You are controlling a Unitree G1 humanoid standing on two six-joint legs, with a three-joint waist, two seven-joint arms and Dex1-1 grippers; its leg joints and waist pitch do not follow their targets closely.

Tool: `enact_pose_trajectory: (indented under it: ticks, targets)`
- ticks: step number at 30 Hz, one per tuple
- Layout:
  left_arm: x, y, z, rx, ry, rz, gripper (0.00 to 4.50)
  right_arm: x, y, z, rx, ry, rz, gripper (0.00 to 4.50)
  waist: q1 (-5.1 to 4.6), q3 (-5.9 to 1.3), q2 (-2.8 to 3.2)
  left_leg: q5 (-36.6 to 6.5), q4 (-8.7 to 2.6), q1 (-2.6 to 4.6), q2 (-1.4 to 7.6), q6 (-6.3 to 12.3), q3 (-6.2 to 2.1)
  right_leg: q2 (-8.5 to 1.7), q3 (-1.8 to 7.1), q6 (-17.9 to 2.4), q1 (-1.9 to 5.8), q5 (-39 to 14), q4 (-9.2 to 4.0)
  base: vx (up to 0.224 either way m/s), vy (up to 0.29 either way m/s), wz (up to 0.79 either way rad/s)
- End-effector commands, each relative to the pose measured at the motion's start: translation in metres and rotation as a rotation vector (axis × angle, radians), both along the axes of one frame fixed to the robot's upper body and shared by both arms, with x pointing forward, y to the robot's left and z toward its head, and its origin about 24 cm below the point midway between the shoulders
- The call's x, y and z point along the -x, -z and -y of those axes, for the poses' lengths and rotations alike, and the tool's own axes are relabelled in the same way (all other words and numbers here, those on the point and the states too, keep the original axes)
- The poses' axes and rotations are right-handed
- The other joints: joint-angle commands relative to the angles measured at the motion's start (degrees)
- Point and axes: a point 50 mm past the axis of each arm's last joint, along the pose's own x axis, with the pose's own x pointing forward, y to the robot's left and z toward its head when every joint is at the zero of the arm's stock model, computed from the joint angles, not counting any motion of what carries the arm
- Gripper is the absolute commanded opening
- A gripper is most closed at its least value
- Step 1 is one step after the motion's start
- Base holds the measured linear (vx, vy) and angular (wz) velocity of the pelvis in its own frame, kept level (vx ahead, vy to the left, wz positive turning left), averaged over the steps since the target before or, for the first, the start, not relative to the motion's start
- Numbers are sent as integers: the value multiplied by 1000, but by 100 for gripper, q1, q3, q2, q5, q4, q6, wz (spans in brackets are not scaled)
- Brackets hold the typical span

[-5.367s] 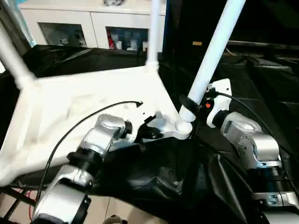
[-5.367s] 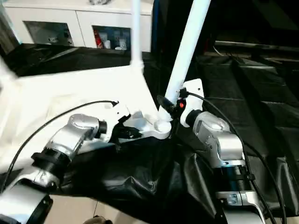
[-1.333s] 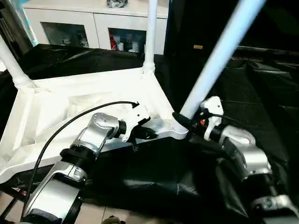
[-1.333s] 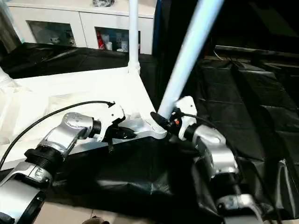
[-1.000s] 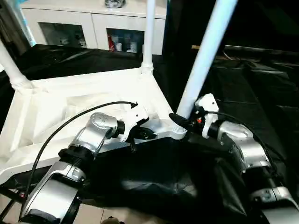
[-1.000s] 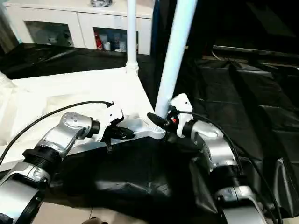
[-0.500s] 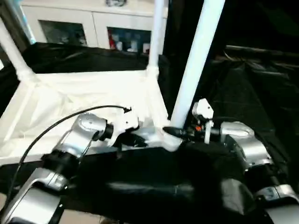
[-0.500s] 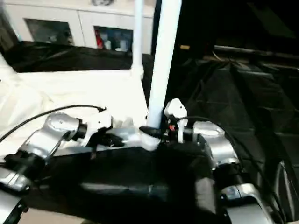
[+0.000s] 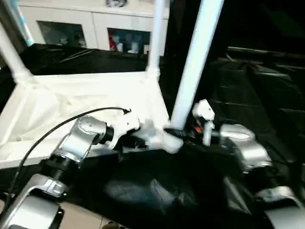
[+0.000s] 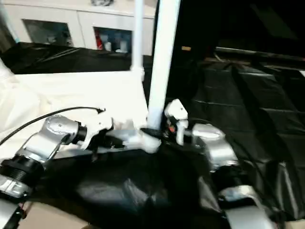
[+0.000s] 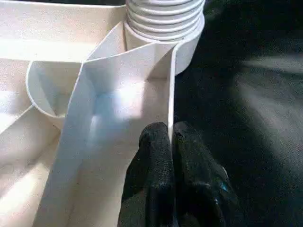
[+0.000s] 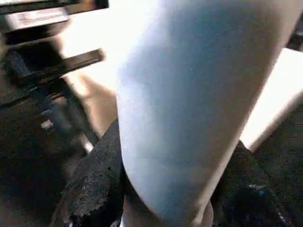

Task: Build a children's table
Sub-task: Insert table leg to table base

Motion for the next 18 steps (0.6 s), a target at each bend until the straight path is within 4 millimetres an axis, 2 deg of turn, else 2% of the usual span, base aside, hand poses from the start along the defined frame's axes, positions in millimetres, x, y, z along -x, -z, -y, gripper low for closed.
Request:
enact_pose_trajectory:
  ticks: [1, 2, 3, 4, 6, 7, 8, 10, 11, 12, 14, 18]
  targets:
    - [-19, -30, 21, 65, -87, 107, 0, 2, 34, 1, 82, 177, -151, 190, 3, -317, 28, -2060, -474, 99, 324, -69, -185, -582, 288, -750, 176, -3265, -628, 0, 0, 0]
    - [-22, -31, 23, 59, -125, 110, 0, 1, 35, -2, 85, 211, -153, 190, 1, -316, 48, -2066, -473, 110, 318, -91, -196, -582, 275, -718, 163, -3320, -645, 0, 0, 0]
    - [-23, -31, 24, 58, -131, 110, 0, 0, 35, -3, 86, 218, -153, 190, -11, -324, 43, -2066, -470, 107, 317, -102, -190, -580, 282, -710, 161, -3294, -643, 0, 0, 0]
    - [-28, -30, 32, 44, -200, 110, 0, -4, 37, -11, 90, 295, -158, 190, -16, -329, 35, -2031, -476, 87, 317, -82, -193, -590, 284, -714, 175, -3229, -639, 0, 0, 0]
    - [-30, -29, 35, 40, -228, 109, 0, -5, 37, -15, 87, 328, -162, 190, 2, -350, 42, -1918, -478, 94, 322, -71, -186, -580, 291, -782, 178, -2918, -623, 0, 0, 0]
    - [-32, -29, 43, 37, -250, 116, 0, -8, 37, -23, 71, 374, -178, 190, 8, -365, 47, -1778, -485, 66, 334, -53, -181, -580, 306, -883, 202, -2577, -583, 0, 0, 0]
    - [-32, -29, 43, 37, -250, 116, 0, -8, 37, -23, 71, 374, -178, 190, 5, -366, 52, -1725, -483, 68, 331, -49, -168, -566, 308, -959, 198, -2340, -568, 0, 0, 0]
    - [-34, -27, 59, 26, -268, 133, 0, -12, 38, -39, 57, 447, -212, 190, 8, -385, 59, -1609, -479, 58, 324, -32, -155, -558, 318, -1065, 223, -1978, -526, 0, 0, 0]
    - [-34, -26, 68, 27, -278, 137, 0, -14, 39, -47, 63, 483, -233, 190, 17, -387, 85, -1531, -476, 62, 322, -34, -144, -553, 323, -1116, 226, -1797, -511, 0, 0, 0]
    - [-34, -26, 72, 29, -282, 137, 0, -14, 39, -51, 64, 491, -246, 190, 12, -385, 69, -1515, -475, 56, 314, -26, -135, -549, 320, -1142, 241, -1723, -513, 0, 0, 0]
    - [-34, -25, 77, 28, -293, 135, 0, -14, 40, -57, 68, 511, -264, 190, 20, -387, 83, -1513, -471, 60, 312, -12, -131, -557, 321, -1127, 247, -1716, -517, 0, 0, 0]
    - [-35, -24, 81, 21, -309, 129, 0, -14, 41, -65, 67, 525, -291, 190, 22, -374, 72, -1613, -482, 60, 308, 5, -131, -549, 313, -1058, 246, -1864, -541, 0, 0, 0]
